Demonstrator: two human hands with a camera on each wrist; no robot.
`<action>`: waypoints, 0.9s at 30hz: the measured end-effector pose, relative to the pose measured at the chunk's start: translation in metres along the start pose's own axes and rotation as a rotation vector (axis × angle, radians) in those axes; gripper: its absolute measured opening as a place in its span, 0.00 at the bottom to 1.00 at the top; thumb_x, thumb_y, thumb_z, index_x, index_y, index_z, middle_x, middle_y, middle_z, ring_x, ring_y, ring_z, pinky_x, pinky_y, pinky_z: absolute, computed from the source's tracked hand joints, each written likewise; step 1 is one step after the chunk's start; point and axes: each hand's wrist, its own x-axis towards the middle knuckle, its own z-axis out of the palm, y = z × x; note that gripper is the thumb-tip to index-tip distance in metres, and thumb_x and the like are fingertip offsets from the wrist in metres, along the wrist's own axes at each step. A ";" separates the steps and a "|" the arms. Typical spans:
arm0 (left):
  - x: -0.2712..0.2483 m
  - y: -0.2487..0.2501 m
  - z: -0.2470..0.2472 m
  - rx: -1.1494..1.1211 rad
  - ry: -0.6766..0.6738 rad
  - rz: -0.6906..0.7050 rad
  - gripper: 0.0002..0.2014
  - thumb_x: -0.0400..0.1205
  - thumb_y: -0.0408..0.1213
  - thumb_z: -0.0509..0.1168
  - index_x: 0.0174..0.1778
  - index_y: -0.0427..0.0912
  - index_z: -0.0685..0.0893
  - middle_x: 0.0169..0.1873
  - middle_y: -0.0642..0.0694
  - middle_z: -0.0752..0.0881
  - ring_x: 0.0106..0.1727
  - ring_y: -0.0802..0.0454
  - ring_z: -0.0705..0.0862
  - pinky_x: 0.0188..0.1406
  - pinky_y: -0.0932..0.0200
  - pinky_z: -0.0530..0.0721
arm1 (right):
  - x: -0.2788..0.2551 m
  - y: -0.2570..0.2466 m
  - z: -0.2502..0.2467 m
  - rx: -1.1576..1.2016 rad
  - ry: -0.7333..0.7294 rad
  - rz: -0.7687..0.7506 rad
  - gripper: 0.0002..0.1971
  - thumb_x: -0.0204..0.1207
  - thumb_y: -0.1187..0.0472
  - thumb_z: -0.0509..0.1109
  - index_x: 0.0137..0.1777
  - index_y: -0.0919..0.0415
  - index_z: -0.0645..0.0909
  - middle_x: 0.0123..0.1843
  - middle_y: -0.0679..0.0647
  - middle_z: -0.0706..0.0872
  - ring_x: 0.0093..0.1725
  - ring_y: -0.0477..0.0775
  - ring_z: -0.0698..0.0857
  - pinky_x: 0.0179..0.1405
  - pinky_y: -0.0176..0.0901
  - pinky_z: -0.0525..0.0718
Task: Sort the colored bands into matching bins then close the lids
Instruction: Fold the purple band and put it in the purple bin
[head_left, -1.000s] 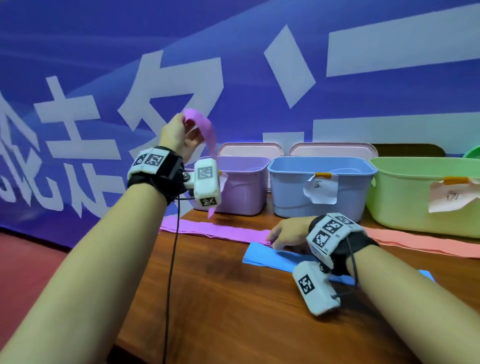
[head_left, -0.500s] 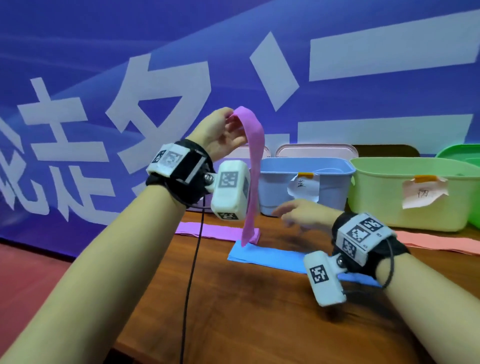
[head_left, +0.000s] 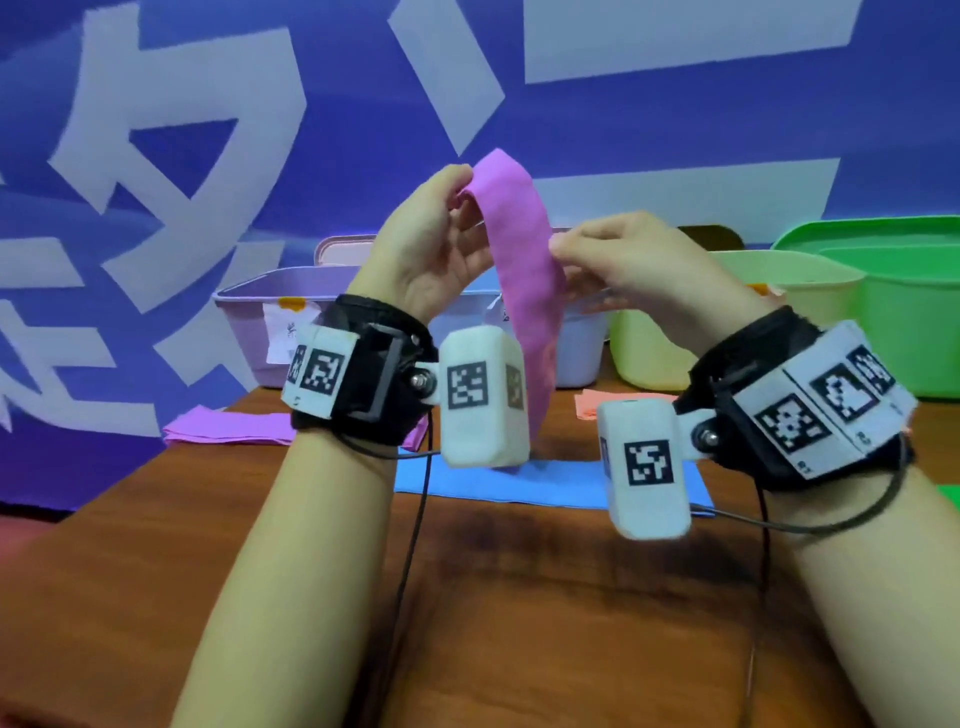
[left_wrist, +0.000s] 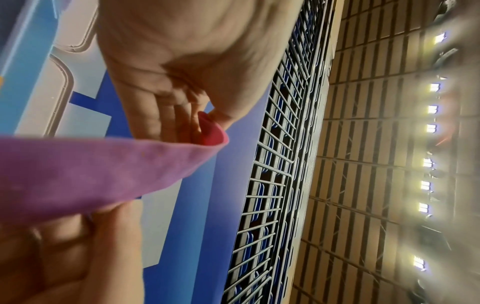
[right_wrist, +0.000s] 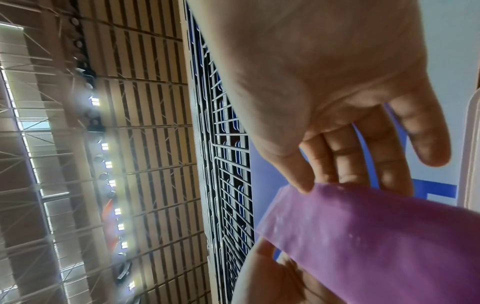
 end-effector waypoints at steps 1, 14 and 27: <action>0.003 -0.001 0.000 0.003 0.016 0.002 0.16 0.86 0.34 0.54 0.30 0.43 0.70 0.12 0.54 0.73 0.15 0.59 0.76 0.19 0.66 0.79 | -0.001 0.001 -0.003 -0.007 -0.008 -0.001 0.10 0.77 0.58 0.66 0.33 0.54 0.81 0.30 0.46 0.83 0.31 0.45 0.83 0.49 0.45 0.84; 0.016 -0.015 0.008 0.121 0.064 0.154 0.10 0.83 0.36 0.63 0.37 0.39 0.83 0.25 0.51 0.83 0.24 0.60 0.82 0.31 0.66 0.83 | 0.002 0.010 -0.020 -0.011 0.050 -0.030 0.05 0.72 0.63 0.70 0.38 0.63 0.86 0.25 0.48 0.76 0.25 0.47 0.71 0.28 0.37 0.74; 0.017 -0.023 -0.002 0.664 0.092 0.481 0.06 0.83 0.36 0.64 0.41 0.43 0.84 0.31 0.49 0.82 0.29 0.60 0.83 0.28 0.66 0.83 | 0.003 0.033 -0.006 0.143 -0.208 0.063 0.04 0.80 0.61 0.65 0.44 0.59 0.79 0.34 0.51 0.78 0.25 0.40 0.76 0.22 0.26 0.75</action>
